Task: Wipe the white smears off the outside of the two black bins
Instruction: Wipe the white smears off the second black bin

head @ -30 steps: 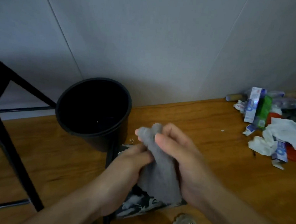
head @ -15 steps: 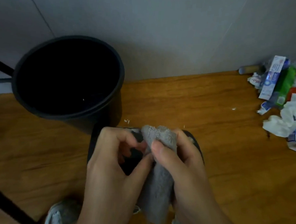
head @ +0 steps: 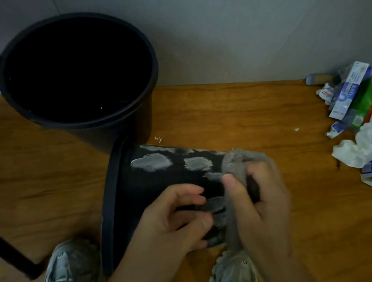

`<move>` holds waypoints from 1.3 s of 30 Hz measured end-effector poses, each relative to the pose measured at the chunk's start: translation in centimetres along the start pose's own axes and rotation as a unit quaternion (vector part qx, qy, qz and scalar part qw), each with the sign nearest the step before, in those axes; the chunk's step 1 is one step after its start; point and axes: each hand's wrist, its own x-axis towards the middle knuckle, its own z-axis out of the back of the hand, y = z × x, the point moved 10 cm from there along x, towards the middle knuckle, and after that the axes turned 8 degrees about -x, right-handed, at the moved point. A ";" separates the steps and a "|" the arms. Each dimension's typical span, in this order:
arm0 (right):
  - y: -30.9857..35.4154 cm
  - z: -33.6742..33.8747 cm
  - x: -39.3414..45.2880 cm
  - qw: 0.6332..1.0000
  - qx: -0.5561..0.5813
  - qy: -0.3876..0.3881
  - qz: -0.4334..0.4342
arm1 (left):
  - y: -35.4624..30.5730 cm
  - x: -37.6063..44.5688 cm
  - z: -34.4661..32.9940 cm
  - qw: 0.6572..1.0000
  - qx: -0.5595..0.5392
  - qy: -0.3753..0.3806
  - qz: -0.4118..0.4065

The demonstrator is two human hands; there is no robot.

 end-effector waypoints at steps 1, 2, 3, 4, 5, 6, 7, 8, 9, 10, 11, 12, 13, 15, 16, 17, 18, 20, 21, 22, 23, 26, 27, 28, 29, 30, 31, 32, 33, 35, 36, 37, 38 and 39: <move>-0.5 0.6 0.1 0.998 -0.052 -0.007 0.026 | -0.3 0.3 1.2 0.999 0.038 -0.019 -0.032; -1.3 1.0 0.2 0.994 -0.098 -0.005 0.041 | -1.3 0.4 2.8 0.993 0.075 -0.045 -0.079; -2.1 1.3 0.4 0.988 -0.144 0.000 0.050 | -2.6 0.1 4.4 0.976 0.144 -0.079 -0.143; -2.8 1.4 0.5 0.980 -0.189 0.009 0.058 | -3.9 -0.4 6.0 0.951 0.199 -0.115 -0.205; -3.5 1.3 0.8 0.971 -0.229 0.020 0.063 | -4.8 -0.9 7.7 0.922 0.247 -0.151 -0.255; -3.9 1.1 1.1 0.963 -0.260 0.032 0.067 | -5.3 -1.3 9.4 0.896 0.285 -0.190 -0.284; -4.3 0.7 1.3 0.956 -0.282 0.045 0.072 | -5.7 -1.7 10.7 0.868 0.320 -0.227 -0.306; -4.5 0.3 1.4 0.950 -0.296 0.055 0.080 | -6.2 -1.9 11.6 0.848 0.348 -0.248 -0.315; -4.6 -0.3 1.3 0.946 -0.306 0.062 0.092 | -6.2 -1.8 12.2 0.837 0.365 -0.262 -0.312; -4.6 -0.9 1.2 0.942 -0.313 0.065 0.104 | -6.1 -1.5 12.5 0.844 0.353 -0.272 -0.298; -4.5 -1.5 1.1 0.939 -0.316 0.064 0.117 | -5.8 -1.0 12.5 0.866 0.320 -0.271 -0.273; -4.3 -2.2 0.8 0.938 -0.316 0.062 0.131 | -5.3 -0.5 12.4 0.887 0.282 -0.266 -0.249; -4.0 -2.9 0.6 0.937 -0.312 0.059 0.147 | -4.7 -0.1 11.8 0.900 0.264 -0.259 -0.230; -3.0 -4.0 0.4 0.936 -0.300 0.051 0.176 | -4.0 0.5 10.6 0.906 0.278 -0.244 -0.207; -2.6 -4.4 0.4 0.936 -0.294 0.046 0.189 | -3.8 0.6 10.3 0.907 0.282 -0.240 -0.202; -2.2 -4.7 0.3 0.935 -0.288 0.046 0.202 | -3.9 0.6 10.0 0.904 0.286 -0.240 -0.207; -1.9 -5.0 0.2 0.932 -0.287 0.050 0.215 | -4.0 0.7 10.0 0.901 0.290 -0.240 -0.215; -2.0 -5.3 0.0 0.921 -0.300 0.076 0.237 | -4.0 0.7 10.2 0.901 0.283 -0.245 -0.220; -2.7 -5.1 0.1 0.918 -0.305 0.092 0.236 | -4.0 0.7 10.2 0.900 0.286 -0.242 -0.223; -3.6 -4.5 0.3 0.920 -0.306 0.105 0.222 | -3.9 0.8 10.3 0.901 0.286 -0.236 -0.223; -4.5 -3.7 0.8 0.925 -0.304 0.111 0.201 | -3.8 0.9 10.4 0.905 0.280 -0.231 -0.221; -5.0 -3.2 1.6 0.931 -0.293 0.120 0.180 | -3.5 0.9 10.5 0.908 0.266 -0.226 -0.231; -4.1 -4.0 1.5 0.927 -0.292 0.124 0.198 | -3.4 1.0 10.7 0.906 0.264 -0.230 -0.238; -2.9 -5.2 1.2 0.922 -0.291 0.130 0.222 | -3.4 1.0 10.8 0.902 0.268 -0.235 -0.244; -1.7 -6.2 0.9 0.917 -0.285 0.138 0.242 | -3.3 1.0 10.8 0.896 0.275 -0.241 -0.250; -1.0 -6.9 0.6 0.916 -0.277 0.146 0.250 | -3.3 1.1 10.9 0.890 0.286 -0.247 -0.256; -1.1 -7.0 0.6 0.919 -0.270 0.155 0.243 | -3.2 1.1 11.0 0.886 0.291 -0.252 -0.259; -1.8 -6.6 0.7 0.926 -0.261 0.160 0.222 | -3.1 1.1 11.2 0.884 0.292 -0.256 -0.260; -2.9 -5.7 1.0 0.934 -0.254 0.158 0.197 | -3.0 1.0 11.3 0.884 0.291 -0.257 -0.262; -4.7 -3.9 1.3 0.944 -0.249 0.151 0.156 | -3.0 0.8 11.4 0.882 0.289 -0.258 -0.270; -5.1 -3.5 1.4 0.944 -0.255 0.150 0.147 | -2.9 0.8 11.3 0.879 0.291 -0.259 -0.274; -4.9 -3.7 1.4 0.941 -0.264 0.150 0.149 | -2.9 0.8 11.4 0.876 0.294 -0.262 -0.277; -4.2 -4.3 1.3 0.937 -0.270 0.151 0.159 | -2.9 0.8 11.5 0.875 0.294 -0.266 -0.279; -3.0 -5.3 1.1 0.935 -0.267 0.152 0.176 | -2.9 0.9 11.6 0.875 0.291 -0.269 -0.278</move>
